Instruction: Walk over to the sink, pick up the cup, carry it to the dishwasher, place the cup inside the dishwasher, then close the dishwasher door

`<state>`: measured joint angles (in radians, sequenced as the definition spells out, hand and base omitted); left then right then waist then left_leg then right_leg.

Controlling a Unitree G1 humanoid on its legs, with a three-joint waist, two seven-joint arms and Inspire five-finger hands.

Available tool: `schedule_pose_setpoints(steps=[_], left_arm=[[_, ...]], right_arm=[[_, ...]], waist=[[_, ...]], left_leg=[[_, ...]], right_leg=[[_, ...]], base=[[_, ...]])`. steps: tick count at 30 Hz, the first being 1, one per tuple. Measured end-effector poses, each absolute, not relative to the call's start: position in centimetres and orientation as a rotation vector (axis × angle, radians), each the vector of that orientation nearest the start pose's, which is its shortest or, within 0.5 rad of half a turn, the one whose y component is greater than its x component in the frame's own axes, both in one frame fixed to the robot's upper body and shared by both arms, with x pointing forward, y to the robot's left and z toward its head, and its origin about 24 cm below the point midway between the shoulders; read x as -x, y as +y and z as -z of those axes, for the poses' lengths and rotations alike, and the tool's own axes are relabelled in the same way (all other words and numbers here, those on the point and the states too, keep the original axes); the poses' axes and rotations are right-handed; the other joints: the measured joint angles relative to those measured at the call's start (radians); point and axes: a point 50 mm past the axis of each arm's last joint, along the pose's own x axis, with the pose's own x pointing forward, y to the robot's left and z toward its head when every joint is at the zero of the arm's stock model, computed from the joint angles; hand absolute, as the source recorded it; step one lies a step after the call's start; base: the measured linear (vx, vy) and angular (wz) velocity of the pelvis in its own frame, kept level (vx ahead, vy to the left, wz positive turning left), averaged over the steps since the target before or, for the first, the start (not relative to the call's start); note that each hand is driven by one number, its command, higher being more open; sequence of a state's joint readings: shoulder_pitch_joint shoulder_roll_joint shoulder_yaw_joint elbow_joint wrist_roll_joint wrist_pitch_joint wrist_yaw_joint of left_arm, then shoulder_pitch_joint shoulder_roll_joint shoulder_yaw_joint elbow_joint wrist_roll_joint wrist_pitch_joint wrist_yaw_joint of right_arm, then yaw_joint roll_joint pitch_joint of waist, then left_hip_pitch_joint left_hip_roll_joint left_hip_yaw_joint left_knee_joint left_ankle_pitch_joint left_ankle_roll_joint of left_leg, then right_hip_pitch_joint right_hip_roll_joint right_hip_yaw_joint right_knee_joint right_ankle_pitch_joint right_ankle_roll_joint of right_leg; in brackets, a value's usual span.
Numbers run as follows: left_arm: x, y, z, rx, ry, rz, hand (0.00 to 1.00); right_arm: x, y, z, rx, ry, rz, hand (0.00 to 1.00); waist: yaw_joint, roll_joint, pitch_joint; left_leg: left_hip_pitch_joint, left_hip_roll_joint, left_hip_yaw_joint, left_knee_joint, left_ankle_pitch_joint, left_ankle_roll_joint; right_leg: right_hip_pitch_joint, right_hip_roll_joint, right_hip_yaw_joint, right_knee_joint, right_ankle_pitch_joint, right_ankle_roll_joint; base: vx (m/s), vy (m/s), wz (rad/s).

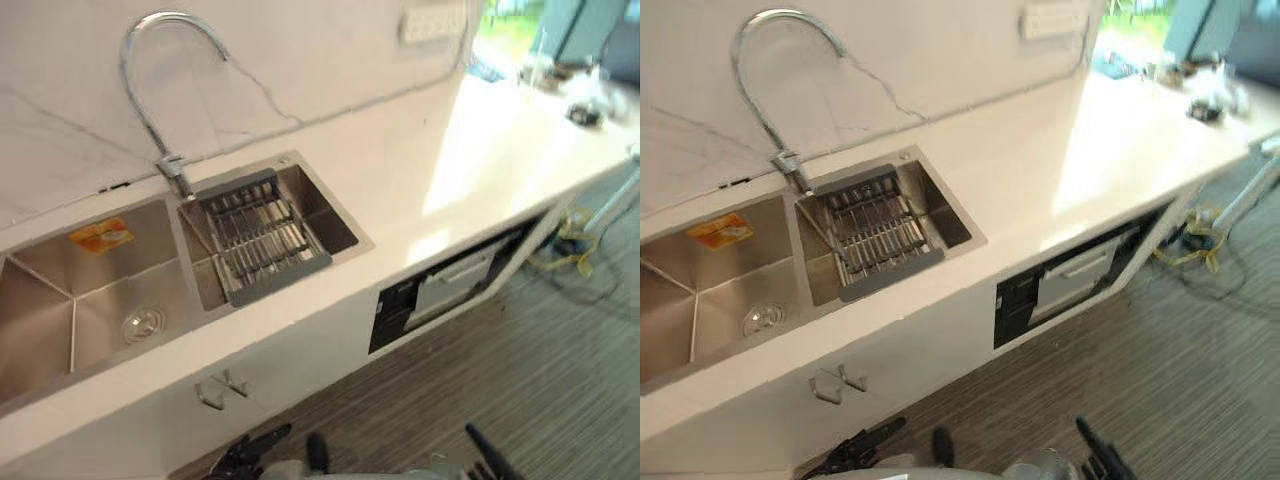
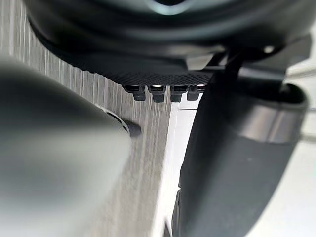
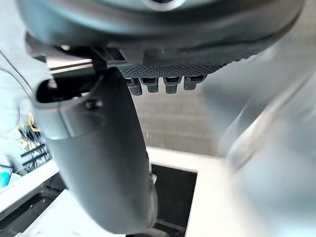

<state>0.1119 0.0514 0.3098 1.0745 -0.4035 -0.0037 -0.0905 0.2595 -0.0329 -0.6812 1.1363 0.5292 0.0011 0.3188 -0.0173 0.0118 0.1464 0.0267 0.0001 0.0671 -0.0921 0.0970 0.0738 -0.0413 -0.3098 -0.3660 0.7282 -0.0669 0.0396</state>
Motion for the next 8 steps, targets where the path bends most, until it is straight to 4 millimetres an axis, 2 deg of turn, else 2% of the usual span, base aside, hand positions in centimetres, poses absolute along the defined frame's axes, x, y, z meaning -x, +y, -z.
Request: schedule_pose_setpoints(steps=[1,2,4,5,6,7,8], left_arm=[[-7.3,20.8,16.5,0.525,1.019,-0.54,1.0],[-6.8,20.9,16.4,0.535,0.992,-0.6,1.0],[-6.2,21.1,16.4,0.538,0.946,-0.682,1.0],[-6.1,21.3,16.3,0.534,0.933,-0.7,1.0],[-6.1,21.6,16.2,0.53,0.924,-0.709,1.0],[-6.6,21.5,16.1,0.536,0.919,-0.707,1.0],[-6.7,21.2,16.2,0.548,0.915,-0.707,1.0]], right_arm=[[1.4,-20.6,17.0,-0.91,0.971,0.817,1.0],[1.4,-19.0,17.3,-0.948,0.993,0.822,1.0],[0.2,-19.5,17.1,-0.879,0.981,0.771,1.0],[-0.4,-19.4,17.0,-0.849,0.977,0.74,1.0],[-0.9,-19.2,17.0,-0.836,0.97,0.722,1.0],[-1.9,-19.0,16.9,-0.825,0.958,0.698,1.0],[-2.3,-19.1,16.9,-0.813,0.953,0.69,1.0]], waist=[[0.003,-0.012,0.0],[0.004,-0.016,-0.002],[0.003,-0.018,-0.006],[0.005,-0.032,-0.013],[0.01,-0.047,-0.017],[0.015,-0.065,-0.019],[0.02,-0.064,-0.026]], left_leg=[[-0.001,0.001,-0.022,0.0,0.001,-0.001],[0.003,0.001,-0.038,0.001,0.001,-0.001],[0.004,-0.003,-0.04,0.002,0.0,-0.002],[-0.007,-0.014,-0.036,0.002,-0.003,-0.007],[-0.016,-0.03,-0.028,0.002,-0.003,-0.008],[-0.015,-0.046,-0.02,0.005,-0.003,-0.013],[-0.019,-0.037,0.032,0.035,-0.005,-0.015]], right_leg=[[0.001,0.048,0.027,-0.038,-0.057,0.021],[0.009,0.105,0.061,-0.123,-0.107,0.027],[0.028,0.196,0.161,-0.332,-0.124,0.024],[0.03,0.216,0.205,-0.423,-0.121,0.018],[0.029,0.215,0.216,-0.467,-0.126,0.01],[0.024,0.199,0.201,-0.487,-0.106,-0.001],[0.027,0.191,0.177,-0.489,-0.109,0.0]], base=[[0.07,-0.13,0.81],[0.02,-0.137,0.48],[-0.02,-0.13,0.18],[-0.02,-0.091,0.08],[0.02,-0.098,0.3],[0.04,-0.076,0.45],[0.04,-0.051,0.41]])
